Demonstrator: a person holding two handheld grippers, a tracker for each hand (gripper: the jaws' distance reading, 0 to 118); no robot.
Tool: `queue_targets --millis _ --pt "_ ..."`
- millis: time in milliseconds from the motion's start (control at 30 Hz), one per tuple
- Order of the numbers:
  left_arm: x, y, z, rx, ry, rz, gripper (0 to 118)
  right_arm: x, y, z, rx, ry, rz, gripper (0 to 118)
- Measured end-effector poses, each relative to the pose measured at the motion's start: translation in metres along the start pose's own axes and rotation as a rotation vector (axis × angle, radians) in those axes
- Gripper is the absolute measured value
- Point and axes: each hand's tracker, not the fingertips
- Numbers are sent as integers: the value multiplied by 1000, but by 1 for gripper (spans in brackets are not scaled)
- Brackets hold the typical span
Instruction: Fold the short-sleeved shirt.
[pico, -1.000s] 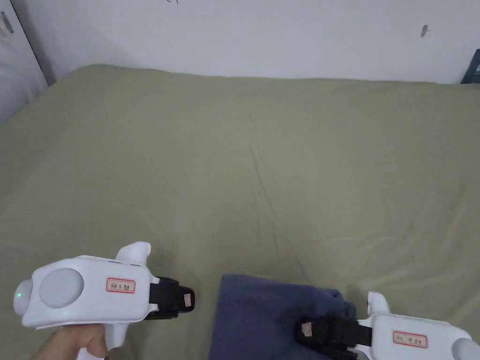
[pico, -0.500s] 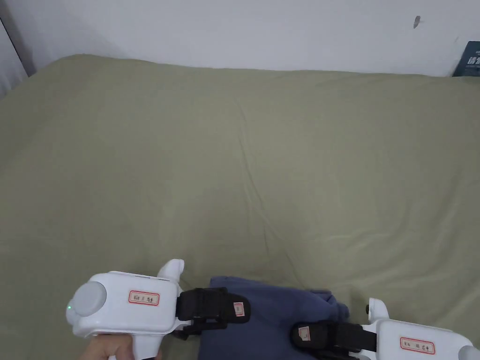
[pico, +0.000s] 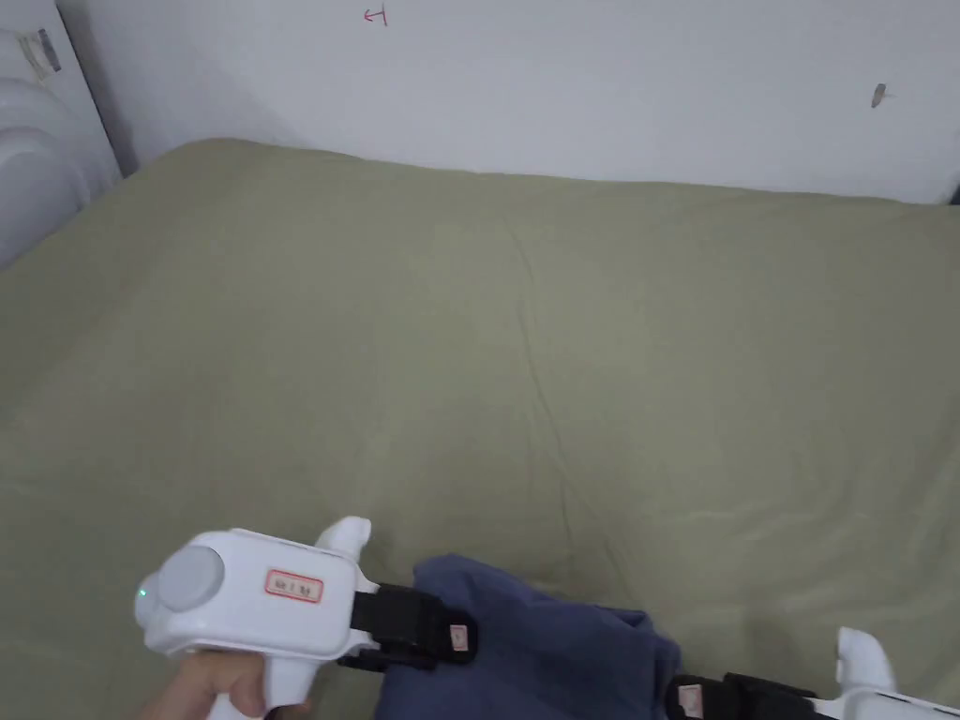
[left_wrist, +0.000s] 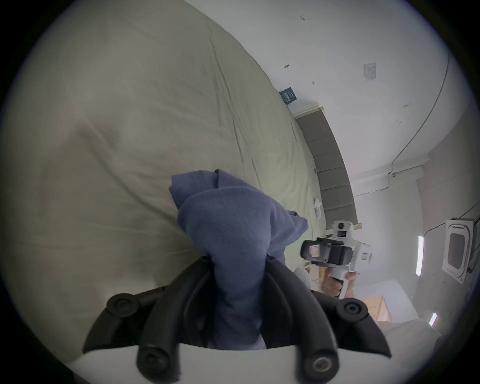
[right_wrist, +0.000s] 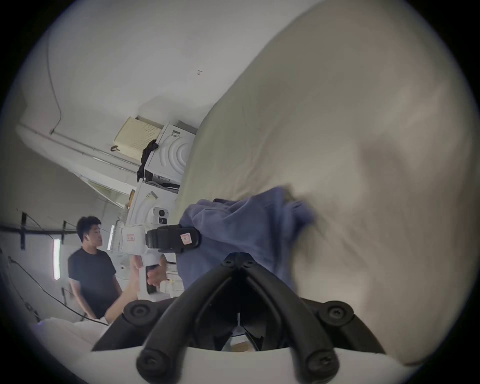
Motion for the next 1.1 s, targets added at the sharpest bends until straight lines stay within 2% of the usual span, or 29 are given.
queue_targets --millis 233,367,600,767,800,867,900,1000,1100 --pt "-48 37 142 85 275 16 22 -19 6 27 75 -40 67 2" --pt "-81 66 201 103 423 66 22 -19 10 29 106 -53 64 2" --pt "-122 106 238 80 533 51 22 -11 17 27 133 -105 35 2" --pt "-118 110 232 45 508 46 24 -11 20 26 138 -128 35 2" --pt "-105 102 229 31 532 35 44 -11 22 27 139 -121 34 2" --pt "-99 97 228 46 575 -9 106 -12 23 28 144 -118 39 2" --pt "-96 96 231 61 576 -17 118 -12 24 29 145 -117 42 2" --pt "-120 108 246 146 592 -5 118 -14 27 33 150 -112 52 2" --pt "-98 97 261 198 585 -7 115 -19 29 37 158 -100 64 2"
